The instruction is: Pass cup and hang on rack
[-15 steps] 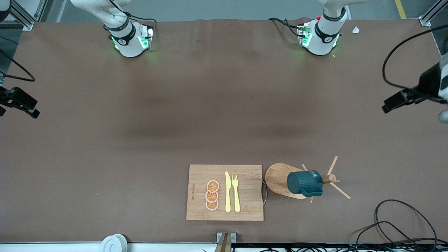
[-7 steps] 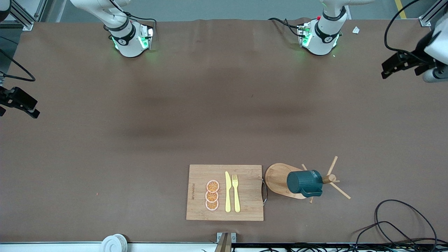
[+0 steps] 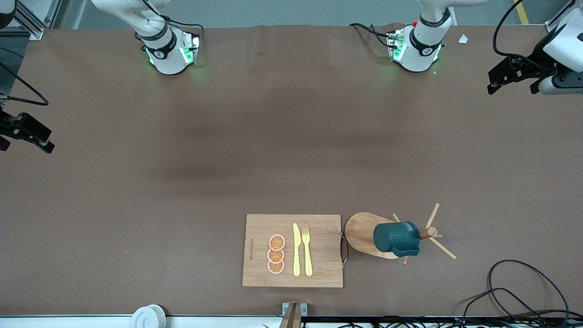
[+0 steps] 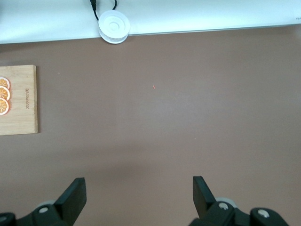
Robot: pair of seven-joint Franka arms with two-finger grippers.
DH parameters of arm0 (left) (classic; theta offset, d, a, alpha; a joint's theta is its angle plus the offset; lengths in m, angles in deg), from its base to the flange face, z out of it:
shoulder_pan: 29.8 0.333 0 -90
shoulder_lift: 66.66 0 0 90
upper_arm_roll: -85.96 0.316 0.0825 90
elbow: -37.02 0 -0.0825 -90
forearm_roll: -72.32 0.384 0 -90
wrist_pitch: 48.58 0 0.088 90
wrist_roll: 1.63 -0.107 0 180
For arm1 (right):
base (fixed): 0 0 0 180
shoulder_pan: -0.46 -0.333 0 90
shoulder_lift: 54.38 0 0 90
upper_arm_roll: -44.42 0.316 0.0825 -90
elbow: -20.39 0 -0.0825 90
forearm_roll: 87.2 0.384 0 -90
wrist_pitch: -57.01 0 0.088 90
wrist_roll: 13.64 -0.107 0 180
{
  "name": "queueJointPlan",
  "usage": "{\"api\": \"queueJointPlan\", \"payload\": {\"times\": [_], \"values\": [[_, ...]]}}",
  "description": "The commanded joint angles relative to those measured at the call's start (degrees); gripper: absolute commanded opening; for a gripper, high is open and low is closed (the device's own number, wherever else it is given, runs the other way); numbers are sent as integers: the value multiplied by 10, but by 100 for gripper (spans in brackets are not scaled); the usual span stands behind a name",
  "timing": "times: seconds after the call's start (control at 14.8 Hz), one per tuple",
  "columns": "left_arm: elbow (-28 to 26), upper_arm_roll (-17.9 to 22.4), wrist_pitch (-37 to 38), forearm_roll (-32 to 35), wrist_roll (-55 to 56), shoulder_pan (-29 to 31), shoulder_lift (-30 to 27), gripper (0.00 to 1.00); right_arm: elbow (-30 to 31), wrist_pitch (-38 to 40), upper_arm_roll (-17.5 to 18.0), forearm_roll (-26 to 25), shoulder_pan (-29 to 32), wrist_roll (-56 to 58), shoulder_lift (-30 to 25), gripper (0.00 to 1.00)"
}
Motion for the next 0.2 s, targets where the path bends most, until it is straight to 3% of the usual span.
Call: {"api": "queueJointPlan", "payload": {"times": [0.0, 0.14], "values": [[6, 3, -2, -8, -4, -2, -1, 100, -8, 33, 5, 1, 5, 5, 3, 100], [8, 3, -2, -7, -4, -2, -1, 100, -9, 69, 6, -5, 0, 5, 3, 100]]}}
